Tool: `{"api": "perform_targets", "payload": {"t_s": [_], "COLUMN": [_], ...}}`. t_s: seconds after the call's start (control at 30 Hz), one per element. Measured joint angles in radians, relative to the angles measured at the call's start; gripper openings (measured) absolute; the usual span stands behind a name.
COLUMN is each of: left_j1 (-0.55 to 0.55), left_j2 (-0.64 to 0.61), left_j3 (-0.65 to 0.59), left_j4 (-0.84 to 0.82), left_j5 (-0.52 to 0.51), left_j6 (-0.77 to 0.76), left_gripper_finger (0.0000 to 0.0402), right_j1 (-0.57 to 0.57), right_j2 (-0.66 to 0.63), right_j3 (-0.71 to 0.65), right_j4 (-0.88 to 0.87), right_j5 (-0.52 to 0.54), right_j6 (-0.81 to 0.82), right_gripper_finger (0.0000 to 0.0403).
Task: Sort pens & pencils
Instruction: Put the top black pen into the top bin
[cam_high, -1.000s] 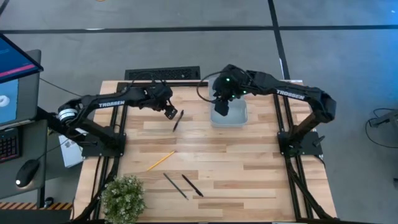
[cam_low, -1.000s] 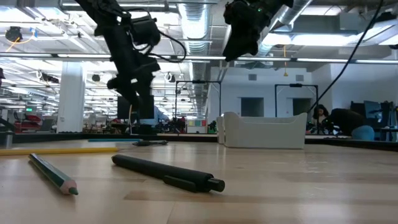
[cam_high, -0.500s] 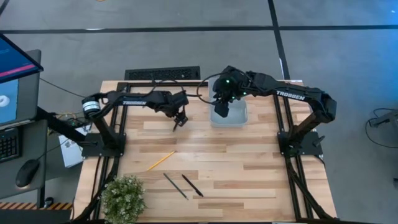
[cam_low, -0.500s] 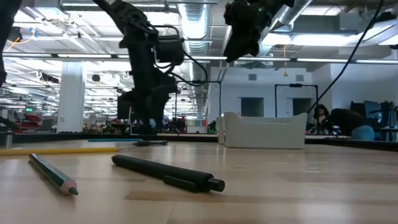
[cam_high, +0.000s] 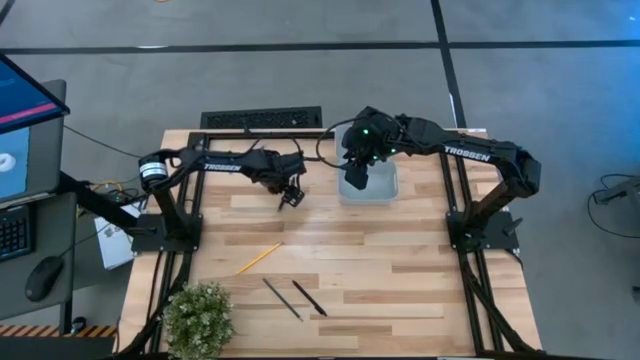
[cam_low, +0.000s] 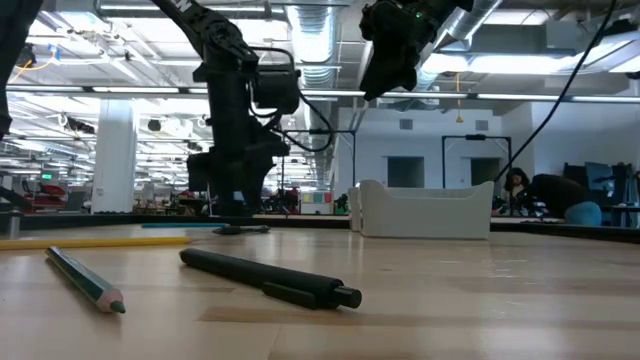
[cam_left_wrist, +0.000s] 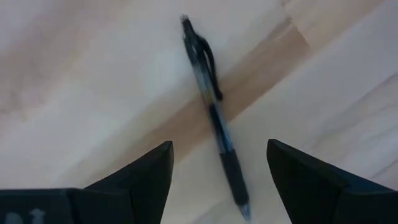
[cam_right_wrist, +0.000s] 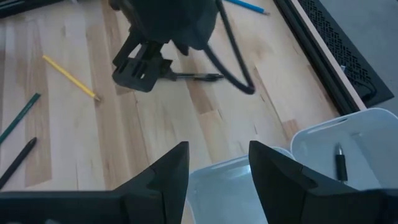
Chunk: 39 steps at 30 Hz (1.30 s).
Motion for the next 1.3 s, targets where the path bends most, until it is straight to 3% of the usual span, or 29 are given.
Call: {"api": "perform_targets", "payload": {"t_s": [0.3, 0.7, 0.97, 1.1, 1.3], "left_j1": [-0.022, -0.036, -0.04, -0.04, -0.04], "left_j2": [0.0, 0.116, 0.122, 0.126, 0.126], "left_j3": [-0.028, -0.017, 0.001, 0.004, 0.004], "left_j4": [0.012, 0.017, -0.014, -0.017, -0.019], "left_j5": [-0.033, 0.015, 0.019, 0.034, 0.056], "left_j6": [-0.05, -0.046, -0.03, -0.025, -0.021], "left_gripper_finger": [0.0249, 0.0249, 0.0249, 0.023, 0.0168], "right_j1": [0.0, 0.0, 0.0, 0.0, 0.0], "right_j2": [0.0, 0.001, 0.001, 0.001, 0.001], "right_j3": [0.0, 0.001, 0.001, 0.001, 0.001], "right_j4": [0.0, 0.004, 0.007, 0.007, 0.007], "right_j5": [0.0, 0.0, 0.0, 0.0, 0.0], "right_j6": [-0.005, -0.008, -0.008, -0.008, -0.011], "right_gripper_finger": [0.0189, 0.0189, 0.0189, 0.0189, 0.0189]}}
